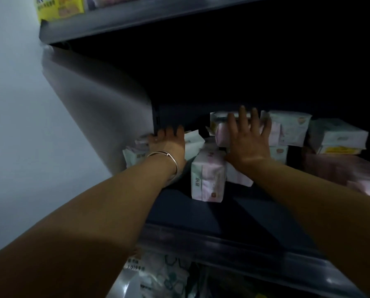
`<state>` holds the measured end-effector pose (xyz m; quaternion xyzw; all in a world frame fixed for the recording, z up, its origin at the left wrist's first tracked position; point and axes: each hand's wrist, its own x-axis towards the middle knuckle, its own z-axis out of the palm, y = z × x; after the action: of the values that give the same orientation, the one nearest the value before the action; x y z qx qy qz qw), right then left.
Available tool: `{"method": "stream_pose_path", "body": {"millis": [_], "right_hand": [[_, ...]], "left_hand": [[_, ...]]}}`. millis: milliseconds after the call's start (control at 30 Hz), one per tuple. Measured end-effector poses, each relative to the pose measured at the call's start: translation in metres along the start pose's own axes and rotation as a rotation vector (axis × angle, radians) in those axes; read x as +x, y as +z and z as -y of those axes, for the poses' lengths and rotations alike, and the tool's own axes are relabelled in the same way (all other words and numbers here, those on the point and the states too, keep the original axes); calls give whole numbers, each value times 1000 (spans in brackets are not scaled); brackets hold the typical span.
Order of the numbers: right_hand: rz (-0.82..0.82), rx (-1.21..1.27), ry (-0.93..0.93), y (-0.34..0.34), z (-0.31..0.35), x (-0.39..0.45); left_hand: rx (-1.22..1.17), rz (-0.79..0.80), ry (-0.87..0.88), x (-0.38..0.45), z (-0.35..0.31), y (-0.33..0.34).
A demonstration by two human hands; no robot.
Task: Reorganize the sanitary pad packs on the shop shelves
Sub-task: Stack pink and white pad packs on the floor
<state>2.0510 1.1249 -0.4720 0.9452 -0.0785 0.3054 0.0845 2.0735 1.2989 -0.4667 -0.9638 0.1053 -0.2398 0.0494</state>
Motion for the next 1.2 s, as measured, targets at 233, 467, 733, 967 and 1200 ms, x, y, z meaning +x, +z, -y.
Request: {"method": "stream_pose_path", "body": {"millis": [233, 467, 733, 967, 1200], "right_hand": [[-142, -77, -101, 1, 4, 5], [-313, -93, -175, -32, -6, -6], [-280, 12, -217, -104, -2, -61], [-150, 71, -342, -148, 12, -150], [72, 198, -453, -142, 45, -248]], "left_hand": [[-76, 91, -58, 12, -1, 1], [-154, -124, -47, -12, 4, -21], [-215, -199, -140, -81, 23, -87], [-314, -62, -146, -186, 44, -117], [-470, 205, -193, -304, 60, -87]]}}
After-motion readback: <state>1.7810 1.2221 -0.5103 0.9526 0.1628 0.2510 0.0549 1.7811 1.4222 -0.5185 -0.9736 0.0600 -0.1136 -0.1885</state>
